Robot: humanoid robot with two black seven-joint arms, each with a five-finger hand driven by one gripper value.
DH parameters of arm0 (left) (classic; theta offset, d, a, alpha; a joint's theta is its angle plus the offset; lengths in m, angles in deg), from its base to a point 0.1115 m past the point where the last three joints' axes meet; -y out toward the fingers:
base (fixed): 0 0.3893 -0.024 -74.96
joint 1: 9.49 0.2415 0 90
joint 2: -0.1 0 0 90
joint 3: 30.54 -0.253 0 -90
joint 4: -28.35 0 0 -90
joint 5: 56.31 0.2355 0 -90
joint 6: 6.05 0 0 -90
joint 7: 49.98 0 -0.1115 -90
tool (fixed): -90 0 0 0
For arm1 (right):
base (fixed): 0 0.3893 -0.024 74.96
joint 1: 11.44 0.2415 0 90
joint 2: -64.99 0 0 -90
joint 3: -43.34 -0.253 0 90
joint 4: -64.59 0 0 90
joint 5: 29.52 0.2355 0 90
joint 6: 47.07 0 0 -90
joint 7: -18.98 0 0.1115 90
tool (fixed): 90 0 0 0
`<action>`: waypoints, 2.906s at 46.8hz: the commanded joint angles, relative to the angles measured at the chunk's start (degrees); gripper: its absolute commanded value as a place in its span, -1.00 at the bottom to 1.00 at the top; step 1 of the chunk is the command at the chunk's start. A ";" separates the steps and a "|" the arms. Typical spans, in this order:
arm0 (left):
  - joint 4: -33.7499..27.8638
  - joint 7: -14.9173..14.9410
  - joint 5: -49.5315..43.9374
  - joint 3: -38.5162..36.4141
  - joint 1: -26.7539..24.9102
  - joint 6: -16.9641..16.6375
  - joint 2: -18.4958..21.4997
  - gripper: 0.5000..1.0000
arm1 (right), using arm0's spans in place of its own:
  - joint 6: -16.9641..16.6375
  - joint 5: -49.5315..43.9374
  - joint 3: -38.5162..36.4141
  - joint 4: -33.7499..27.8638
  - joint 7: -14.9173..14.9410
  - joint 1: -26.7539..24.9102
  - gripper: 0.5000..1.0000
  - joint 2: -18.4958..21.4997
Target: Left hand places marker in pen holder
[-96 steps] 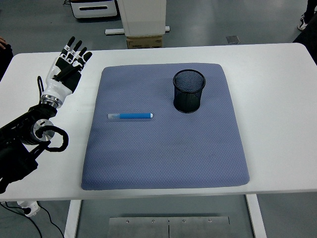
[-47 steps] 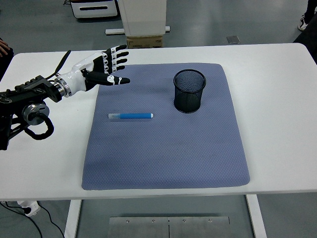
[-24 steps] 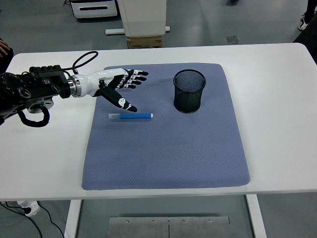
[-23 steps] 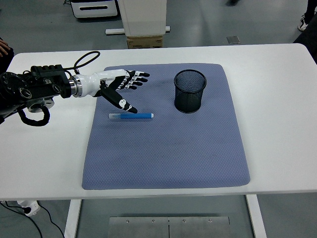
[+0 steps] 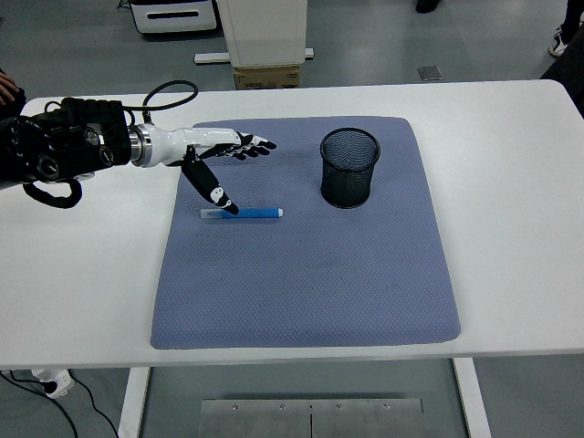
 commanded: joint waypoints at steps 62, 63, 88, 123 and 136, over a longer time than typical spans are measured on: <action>0.36 2.45 12.73 -2.98 -0.40 -0.37 -3.73 1.00 | 0.08 0.00 0.00 0.00 0.01 0.02 1.00 0.00; 0.45 2.45 12.73 -3.07 -0.40 -0.37 -3.73 1.00 | -0.01 0.00 0.00 0.00 0.01 0.02 1.00 0.00; 0.53 4.47 15.10 -3.51 -0.22 -2.13 -5.31 1.00 | -0.01 0.00 0.00 0.00 0.01 -0.07 1.00 0.00; 0.53 4.47 17.04 -3.51 -0.31 -2.22 -6.28 0.40 | 0.08 0.00 0.00 0.00 0.01 -0.07 1.00 0.00; 0.53 4.47 17.12 -3.51 -0.22 -2.22 -6.63 0.12 | -0.01 0.00 0.00 0.00 0.01 0.02 1.00 0.00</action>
